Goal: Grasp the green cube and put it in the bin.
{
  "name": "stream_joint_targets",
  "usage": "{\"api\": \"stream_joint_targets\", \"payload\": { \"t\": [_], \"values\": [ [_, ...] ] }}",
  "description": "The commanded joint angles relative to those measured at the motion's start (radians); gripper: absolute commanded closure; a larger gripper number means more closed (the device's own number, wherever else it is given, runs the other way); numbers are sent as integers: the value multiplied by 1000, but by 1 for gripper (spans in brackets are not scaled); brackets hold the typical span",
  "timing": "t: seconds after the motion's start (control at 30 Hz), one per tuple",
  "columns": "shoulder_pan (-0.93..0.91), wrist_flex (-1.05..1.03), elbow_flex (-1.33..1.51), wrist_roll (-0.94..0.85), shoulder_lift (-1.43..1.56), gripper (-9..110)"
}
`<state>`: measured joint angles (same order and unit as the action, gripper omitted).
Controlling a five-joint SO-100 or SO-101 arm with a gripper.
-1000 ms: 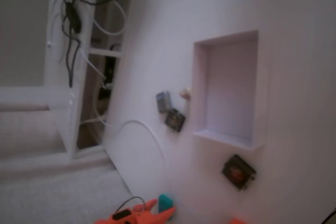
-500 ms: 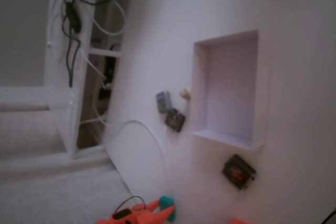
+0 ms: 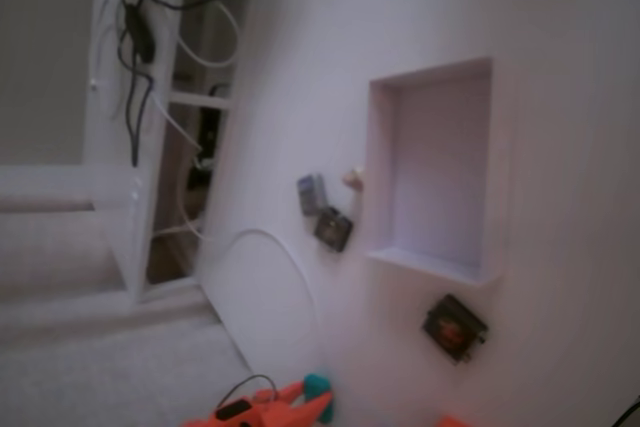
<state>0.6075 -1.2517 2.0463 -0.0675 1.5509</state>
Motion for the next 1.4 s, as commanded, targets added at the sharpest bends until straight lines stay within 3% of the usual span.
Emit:
{"api": "stream_joint_targets", "payload": {
  "t": [0.0,0.5,0.87,1.1,1.37],
  "values": [
    [8,2,9,-6,34,82],
    [3,-124,-83,-8,14,82],
    [-64,-239,-348,-9,-17,82],
    [-276,-382,-640,-11,-15,82],
    [-723,-465,-861,-12,-12,82]
  ]
}}
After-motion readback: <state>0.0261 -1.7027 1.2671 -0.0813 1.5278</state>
